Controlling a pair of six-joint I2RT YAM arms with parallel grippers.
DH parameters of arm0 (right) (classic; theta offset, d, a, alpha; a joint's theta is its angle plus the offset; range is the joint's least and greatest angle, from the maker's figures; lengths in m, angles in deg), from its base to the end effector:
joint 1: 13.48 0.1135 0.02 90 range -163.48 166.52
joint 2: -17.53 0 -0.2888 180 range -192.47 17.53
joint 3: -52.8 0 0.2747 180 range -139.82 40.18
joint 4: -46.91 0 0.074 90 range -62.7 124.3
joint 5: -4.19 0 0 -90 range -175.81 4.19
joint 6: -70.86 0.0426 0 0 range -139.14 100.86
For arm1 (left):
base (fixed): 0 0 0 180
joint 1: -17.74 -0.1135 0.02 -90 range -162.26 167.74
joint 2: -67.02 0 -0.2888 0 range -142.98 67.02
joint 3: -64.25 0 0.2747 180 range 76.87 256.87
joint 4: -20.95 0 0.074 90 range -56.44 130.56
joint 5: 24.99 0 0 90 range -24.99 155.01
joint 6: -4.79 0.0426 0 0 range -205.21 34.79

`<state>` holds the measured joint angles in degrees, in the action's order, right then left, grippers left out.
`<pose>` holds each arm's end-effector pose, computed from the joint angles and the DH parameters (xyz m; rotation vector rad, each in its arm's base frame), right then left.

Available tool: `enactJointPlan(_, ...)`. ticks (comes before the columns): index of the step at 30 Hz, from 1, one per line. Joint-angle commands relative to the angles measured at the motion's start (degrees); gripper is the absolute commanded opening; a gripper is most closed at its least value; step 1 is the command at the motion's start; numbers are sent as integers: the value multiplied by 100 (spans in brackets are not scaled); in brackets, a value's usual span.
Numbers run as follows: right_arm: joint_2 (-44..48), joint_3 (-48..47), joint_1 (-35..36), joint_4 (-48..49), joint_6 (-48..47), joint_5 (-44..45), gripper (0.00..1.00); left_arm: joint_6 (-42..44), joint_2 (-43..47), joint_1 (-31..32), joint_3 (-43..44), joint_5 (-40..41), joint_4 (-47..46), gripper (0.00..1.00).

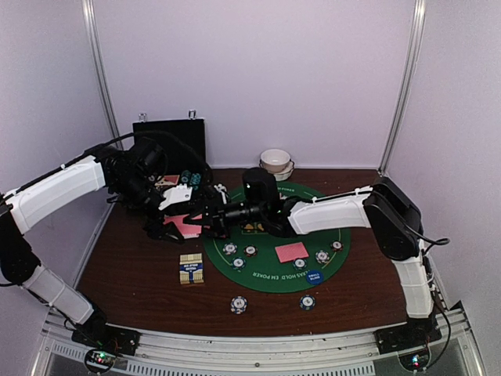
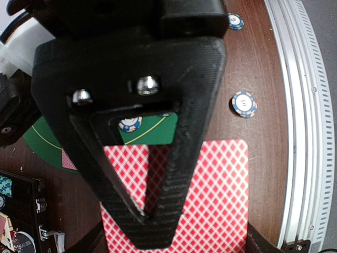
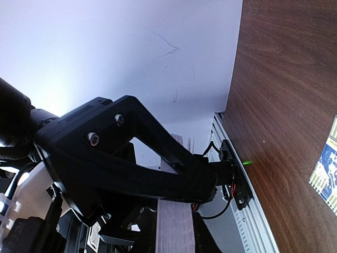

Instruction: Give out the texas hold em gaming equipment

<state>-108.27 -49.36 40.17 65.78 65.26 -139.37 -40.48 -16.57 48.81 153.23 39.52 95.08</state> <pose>0.2922 0.4549 0.2293 0.3560 -2.1200 -2.0272 0.2492 -0.1716 0.3215 1.7317 2.0398 -0.5407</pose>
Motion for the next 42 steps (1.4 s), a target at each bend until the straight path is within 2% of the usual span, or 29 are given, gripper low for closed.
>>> enactJointPlan(1, 271, -74, -8, -887, -571, 54, 12, 118, 43, -40, 74, -62, -154, 57)
enactJointPlan(9, 193, -371, 81, -1015, -611, 219, 42, 66, 30, -40, 84, -114, -155, 56)
enactJointPlan(15, 142, -472, 128, -1169, -713, 236, 49, 69, 25, -40, 73, -135, -149, 55)
enactJointPlan(24, 125, -592, 181, -1639, -967, 246, 50, 4, 0, -40, 114, -131, -162, 54)
enactJointPlan(30, 296, -600, 141, -2669, -1605, 425, 48, -17, 21, -40, 191, -152, -162, 53)
enactJointPlan(42, 666, -390, 43, -3056, -1888, 487, 47, -35, 49, -40, 179, -167, -160, 52)
